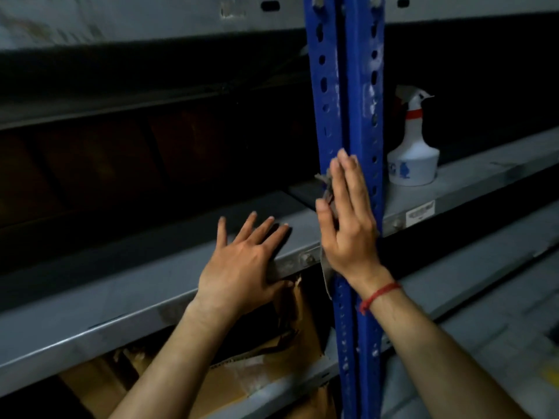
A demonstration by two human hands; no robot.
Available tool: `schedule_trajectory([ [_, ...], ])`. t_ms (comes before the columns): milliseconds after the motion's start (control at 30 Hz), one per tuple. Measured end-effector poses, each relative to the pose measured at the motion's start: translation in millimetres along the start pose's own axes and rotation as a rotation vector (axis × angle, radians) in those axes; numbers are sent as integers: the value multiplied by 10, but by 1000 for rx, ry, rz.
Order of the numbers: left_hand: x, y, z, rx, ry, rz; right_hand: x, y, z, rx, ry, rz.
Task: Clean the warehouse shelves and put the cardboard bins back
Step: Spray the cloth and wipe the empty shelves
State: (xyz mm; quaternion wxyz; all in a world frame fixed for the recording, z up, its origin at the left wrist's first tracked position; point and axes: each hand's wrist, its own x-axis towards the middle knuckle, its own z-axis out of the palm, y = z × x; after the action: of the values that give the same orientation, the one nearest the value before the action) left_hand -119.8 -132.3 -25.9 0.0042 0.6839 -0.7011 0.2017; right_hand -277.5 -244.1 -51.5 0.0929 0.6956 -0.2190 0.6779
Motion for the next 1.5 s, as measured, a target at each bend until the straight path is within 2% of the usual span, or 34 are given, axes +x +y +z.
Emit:
schedule_trajectory([
  [133,23,37,-12,-29,-8,-21,-569,166,-58,-59,-120,-46],
  [267,4,53,-14,-12,7,-34,-755,339,-184,-121,-130,-160],
  [400,-3,43,-2,-31,21,-42,-578,130,-302,-78,-15,-158],
  [467,13,26,6,-52,20,-41,-267,-212,-253,1,90,-168],
  [533,26,-1,-5,-151,23,-32,195,-589,-63,97,123,-218],
  [600,4,-45,-58,-486,75,-63,609,-851,247,141,19,-219],
  [667,-25,-125,-67,-823,159,-132,868,-918,527,54,-200,-195],
  [800,-46,-253,-35,-956,270,-312,899,-683,494,-200,-837,-76],
  [900,-6,-223,-21,-900,295,-400,749,-601,220,-172,-1182,-18],
  [967,21,-187,4,-908,286,-419,650,-622,108,-175,-1275,14],
  [1033,21,-169,7,-984,272,-427,585,-679,59,-208,-1276,23],
  [1133,-7,-232,-8,-1000,259,-334,539,-715,87,-235,-1255,31],
  [1233,-64,-346,-34,-1118,190,-219,509,-659,122,-246,-1239,86],
  [1333,-191,-405,-68,-1023,111,-110,424,-641,120,-282,-1156,84],
  [1500,-408,-496,-56,-396,88,-48,474,-717,390,-466,-1095,136],
])
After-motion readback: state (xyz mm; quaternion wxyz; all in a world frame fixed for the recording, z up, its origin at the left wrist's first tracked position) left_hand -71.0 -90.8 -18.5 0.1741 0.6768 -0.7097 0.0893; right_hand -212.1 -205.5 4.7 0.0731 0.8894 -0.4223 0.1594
